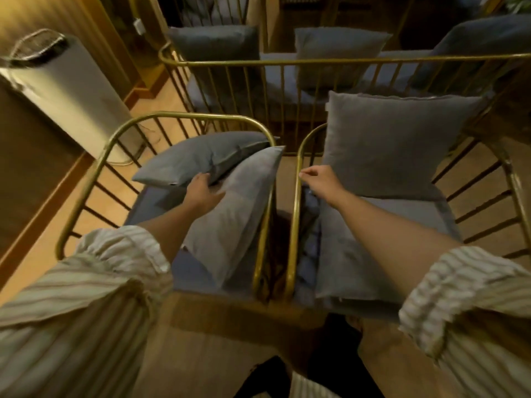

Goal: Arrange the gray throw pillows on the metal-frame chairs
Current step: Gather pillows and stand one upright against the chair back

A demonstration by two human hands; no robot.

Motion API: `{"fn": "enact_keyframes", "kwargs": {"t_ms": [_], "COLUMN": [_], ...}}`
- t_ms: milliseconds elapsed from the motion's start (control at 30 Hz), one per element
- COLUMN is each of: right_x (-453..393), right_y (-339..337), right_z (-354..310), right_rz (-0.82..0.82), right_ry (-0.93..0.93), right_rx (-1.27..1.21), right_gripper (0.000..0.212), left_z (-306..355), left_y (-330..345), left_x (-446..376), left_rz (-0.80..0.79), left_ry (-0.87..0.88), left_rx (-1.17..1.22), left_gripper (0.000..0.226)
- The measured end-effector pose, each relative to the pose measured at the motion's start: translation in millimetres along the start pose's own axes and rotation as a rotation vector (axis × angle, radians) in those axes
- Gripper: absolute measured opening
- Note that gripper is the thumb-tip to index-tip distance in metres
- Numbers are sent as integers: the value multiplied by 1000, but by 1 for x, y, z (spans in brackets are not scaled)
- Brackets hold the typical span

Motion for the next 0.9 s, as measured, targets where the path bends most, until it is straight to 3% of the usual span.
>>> {"fn": "enact_keyframes", "kwargs": {"t_ms": [300, 433, 567, 633, 767, 900], "right_x": [36, 24, -2, -25, -76, -125], "right_y": [129, 156, 181, 195, 216, 233], "right_z": [-47, -66, -80, -86, -105, -119], "right_rz": [-107, -147, -154, -162, -128, -98], "right_ry": [12, 81, 184, 253, 390, 492], "right_rx": [-42, -78, -166, -210, -295, -312], "right_gripper": [32, 20, 9, 32, 49, 76], "left_z": [-113, -159, -189, -202, -227, -240], "left_y": [-59, -55, -52, -53, -58, -59], "left_x": [52, 54, 43, 28, -30, -89], "left_rz": [20, 28, 9, 19, 15, 105], "left_ry": [-109, -221, -284, -293, -328, -530], "left_rx": [88, 112, 169, 197, 277, 582], "left_gripper": [43, 66, 74, 77, 76, 83]}}
Point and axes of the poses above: each hand's wrist, its own x-axis away from the middle knuckle, its own y-axis out of the palm, z = x × y, the point moved 3 cm from there along -x, towards the middle knuckle, and after that the axes turned 10 degrees about y, right-handed, at the moved point
